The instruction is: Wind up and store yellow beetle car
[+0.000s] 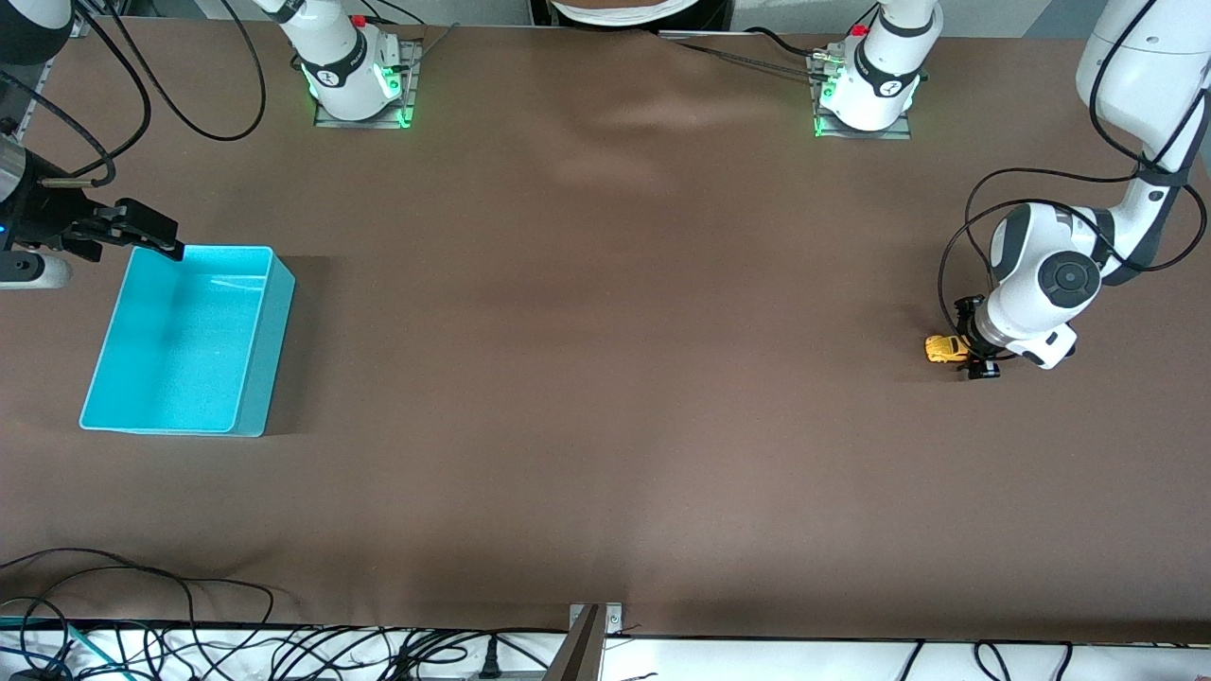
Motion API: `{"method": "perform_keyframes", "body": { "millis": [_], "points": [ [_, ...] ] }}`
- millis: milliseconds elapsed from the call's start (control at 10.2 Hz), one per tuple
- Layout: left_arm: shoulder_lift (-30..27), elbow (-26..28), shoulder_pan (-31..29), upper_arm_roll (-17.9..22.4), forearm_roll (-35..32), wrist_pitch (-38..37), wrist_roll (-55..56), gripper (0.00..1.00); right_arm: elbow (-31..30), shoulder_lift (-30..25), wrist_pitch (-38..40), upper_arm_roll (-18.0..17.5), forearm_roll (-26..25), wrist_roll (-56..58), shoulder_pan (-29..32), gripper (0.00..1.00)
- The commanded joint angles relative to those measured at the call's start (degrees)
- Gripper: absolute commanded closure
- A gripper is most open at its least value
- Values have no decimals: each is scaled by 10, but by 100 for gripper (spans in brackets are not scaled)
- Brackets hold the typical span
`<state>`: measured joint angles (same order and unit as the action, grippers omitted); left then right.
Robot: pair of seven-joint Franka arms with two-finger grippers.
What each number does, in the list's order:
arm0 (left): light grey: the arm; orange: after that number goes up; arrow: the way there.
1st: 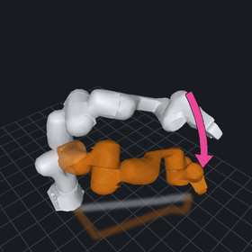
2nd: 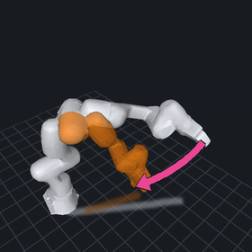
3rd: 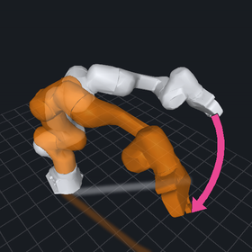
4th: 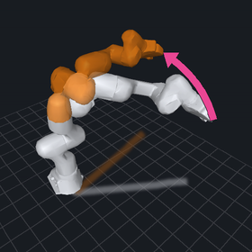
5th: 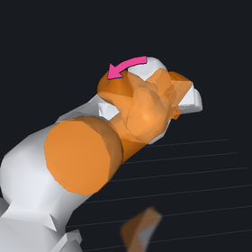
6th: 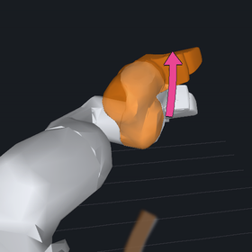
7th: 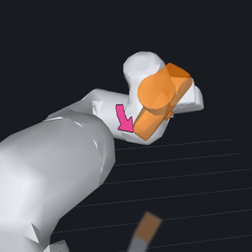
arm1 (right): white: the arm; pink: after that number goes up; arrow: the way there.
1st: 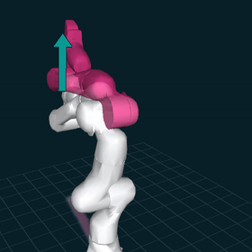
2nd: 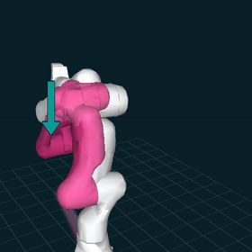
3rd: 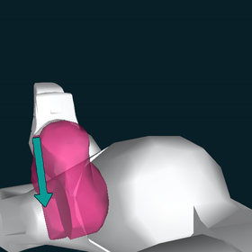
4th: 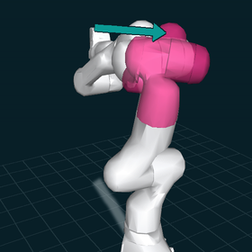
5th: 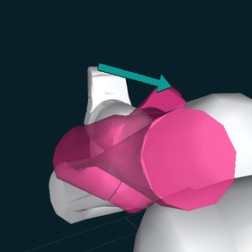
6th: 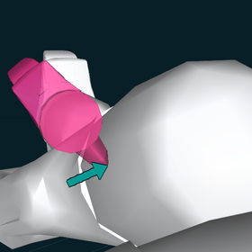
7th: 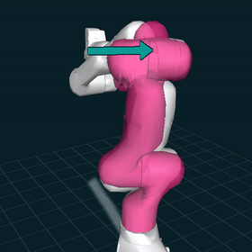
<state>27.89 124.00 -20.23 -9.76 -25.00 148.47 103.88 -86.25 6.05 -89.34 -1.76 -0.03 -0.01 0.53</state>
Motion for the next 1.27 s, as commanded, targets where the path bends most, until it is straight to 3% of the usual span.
{"method": "perform_keyframes", "body": {
  "millis": [0,781,1172],
  "points": [
    [14,-17,-5,-2,-25,5,8,0,-5,-10,-1,-1,10,-5,3,0],
    [-18,-24,0,-9,-26,-26,-6,0,-5,-9,-1,-1,9,-5,3,0],
    [-23,-136,-1,-57,-13,-188,-107,0,-4,-9,-2,-1,9,-5,3,0]
  ]
}}
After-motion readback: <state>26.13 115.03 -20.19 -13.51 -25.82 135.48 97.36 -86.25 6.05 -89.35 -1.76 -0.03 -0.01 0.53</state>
